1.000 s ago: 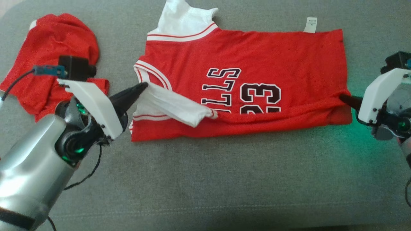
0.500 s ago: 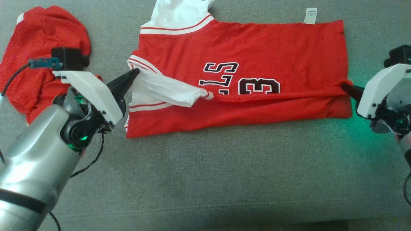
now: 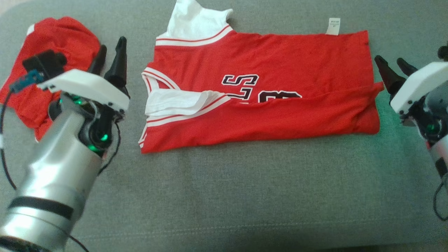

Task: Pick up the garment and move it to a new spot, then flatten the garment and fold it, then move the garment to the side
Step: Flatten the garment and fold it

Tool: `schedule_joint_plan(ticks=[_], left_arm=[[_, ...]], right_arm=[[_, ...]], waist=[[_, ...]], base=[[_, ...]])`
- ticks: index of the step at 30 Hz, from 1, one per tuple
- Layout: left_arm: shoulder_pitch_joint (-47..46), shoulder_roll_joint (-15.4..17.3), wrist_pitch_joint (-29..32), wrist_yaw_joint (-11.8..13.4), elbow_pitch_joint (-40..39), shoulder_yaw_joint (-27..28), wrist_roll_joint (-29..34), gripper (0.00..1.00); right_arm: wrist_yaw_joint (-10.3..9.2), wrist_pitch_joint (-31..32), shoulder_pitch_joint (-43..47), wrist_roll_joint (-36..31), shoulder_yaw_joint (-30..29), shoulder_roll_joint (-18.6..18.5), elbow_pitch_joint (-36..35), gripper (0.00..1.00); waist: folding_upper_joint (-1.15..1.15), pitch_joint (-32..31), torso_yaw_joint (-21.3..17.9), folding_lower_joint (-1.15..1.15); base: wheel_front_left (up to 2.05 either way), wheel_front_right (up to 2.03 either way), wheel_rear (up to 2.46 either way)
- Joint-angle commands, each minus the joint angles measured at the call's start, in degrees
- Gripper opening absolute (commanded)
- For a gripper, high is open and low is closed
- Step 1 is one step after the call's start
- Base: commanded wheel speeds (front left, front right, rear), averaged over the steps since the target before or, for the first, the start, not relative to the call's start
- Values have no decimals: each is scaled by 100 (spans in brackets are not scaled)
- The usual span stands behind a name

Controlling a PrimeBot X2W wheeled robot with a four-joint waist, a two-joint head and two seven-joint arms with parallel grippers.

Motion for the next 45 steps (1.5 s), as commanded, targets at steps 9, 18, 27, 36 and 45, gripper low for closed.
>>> schedule_joint_plan(ticks=[9, 18, 27, 36, 45], left_arm=[[1357, -654, -221, 176, -1339, 1971, 1440, 100], [2960, -1350, -223, -194, -2306, 2781, 3136, 100], [3514, -1450, -223, -319, -2217, 2850, 4005, 100], [3298, -1457, -223, 21, -1483, 2745, 4257, 100], [2649, -1453, -223, 734, -51, 2887, 4470, 100]], right_arm=[[43, -1988, 1069, -18, -309, -23, -877, 100], [43, -2759, 2046, -1333, -688, 313, -1326, 100], [43, -2792, 2878, -2662, -1638, 1302, -1931, 100], [43, -2718, 3150, -3244, -1949, 1747, -2365, 100], [43, -2466, 3213, -3412, -2058, 1867, -2769, 100]], waist=[[0, -511, 178, 0], [0, -802, 153, 0], [0, -758, -26, 0], [0, -666, -301, 0], [0, -523, -648, 0]], base=[[0, 0, 0], [0, 0, 0], [0, 0, 0], [0, 0, 0], [0, 0, 0]])
